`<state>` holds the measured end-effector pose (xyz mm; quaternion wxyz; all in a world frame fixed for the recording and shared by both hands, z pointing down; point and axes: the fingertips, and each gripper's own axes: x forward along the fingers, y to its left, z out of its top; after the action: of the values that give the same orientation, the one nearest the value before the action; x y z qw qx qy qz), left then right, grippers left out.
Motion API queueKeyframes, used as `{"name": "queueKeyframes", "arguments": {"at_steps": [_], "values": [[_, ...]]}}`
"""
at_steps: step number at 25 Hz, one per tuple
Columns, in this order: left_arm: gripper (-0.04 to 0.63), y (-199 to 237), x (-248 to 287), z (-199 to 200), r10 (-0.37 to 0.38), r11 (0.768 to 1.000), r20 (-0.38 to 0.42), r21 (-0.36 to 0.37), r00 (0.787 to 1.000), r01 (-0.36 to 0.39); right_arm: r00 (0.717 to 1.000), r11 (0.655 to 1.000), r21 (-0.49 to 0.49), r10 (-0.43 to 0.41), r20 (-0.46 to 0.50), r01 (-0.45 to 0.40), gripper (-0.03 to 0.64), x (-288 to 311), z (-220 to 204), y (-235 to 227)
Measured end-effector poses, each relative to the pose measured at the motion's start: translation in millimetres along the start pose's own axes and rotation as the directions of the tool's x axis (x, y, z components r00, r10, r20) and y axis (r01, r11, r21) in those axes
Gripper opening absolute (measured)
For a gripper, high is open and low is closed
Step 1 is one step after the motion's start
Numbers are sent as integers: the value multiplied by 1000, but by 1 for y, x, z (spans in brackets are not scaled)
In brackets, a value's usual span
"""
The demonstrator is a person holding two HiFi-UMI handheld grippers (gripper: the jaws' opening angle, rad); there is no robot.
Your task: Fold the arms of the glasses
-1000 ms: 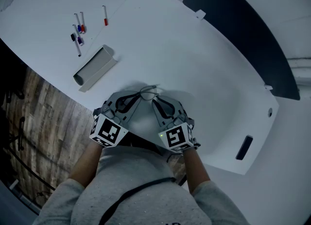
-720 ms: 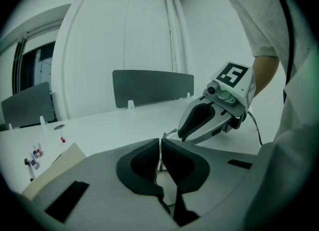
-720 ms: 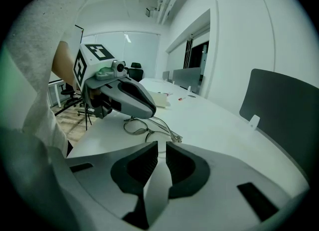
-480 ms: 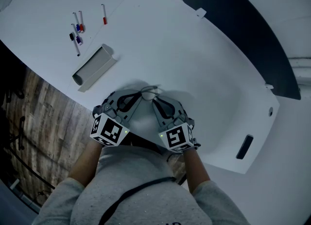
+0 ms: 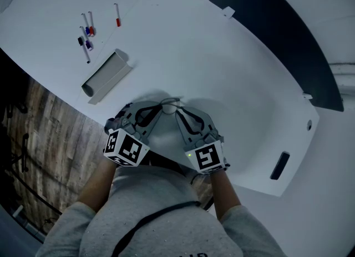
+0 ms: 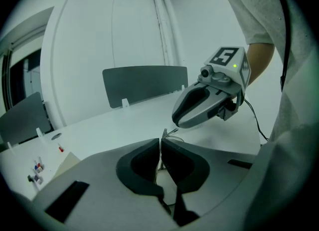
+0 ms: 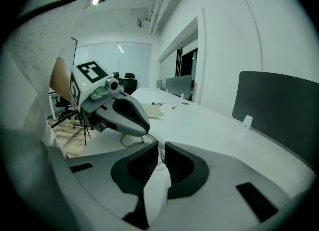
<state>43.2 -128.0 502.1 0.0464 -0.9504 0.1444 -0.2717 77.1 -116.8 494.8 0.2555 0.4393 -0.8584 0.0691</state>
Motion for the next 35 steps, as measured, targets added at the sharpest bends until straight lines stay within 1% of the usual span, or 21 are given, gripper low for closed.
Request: {"name": "queueKeyframes", "arguments": {"at_steps": [3,8,10,13,16,19,27,31,35], "values": [[25,-4,1,0,-5,999,-17,42,1000,6,1000,1000,8,0,9,0,52,5,6,-2],[25,-4,2,-1,-11,999,-22,53,1000,12,1000,1000,-1,28,10,-28,52,15,12,4],[25,-5,2,-1,-14,997,-29,72,999,16,999,999,0,32,13,-32,52,18,12,6],[25,-8,3,-1,-18,990,-47,136,999,24,999,999,19,32,6,-32,52,23,10,9],[25,-10,4,-2,-20,978,-65,204,998,33,999,999,22,35,-9,-35,46,25,8,9],[25,-11,5,-2,-29,969,-75,244,997,47,999,999,30,37,-18,-36,43,27,6,10],[24,-11,4,-2,-59,964,-66,255,996,74,999,998,42,41,-36,-39,43,31,0,10],[23,-10,3,-4,-63,957,-70,279,996,80,997,997,55,52,-48,-50,43,33,0,12],[25,-7,3,-4,-61,958,-69,276,996,78,997,997,48,58,-56,-55,43,33,0,13]]}}
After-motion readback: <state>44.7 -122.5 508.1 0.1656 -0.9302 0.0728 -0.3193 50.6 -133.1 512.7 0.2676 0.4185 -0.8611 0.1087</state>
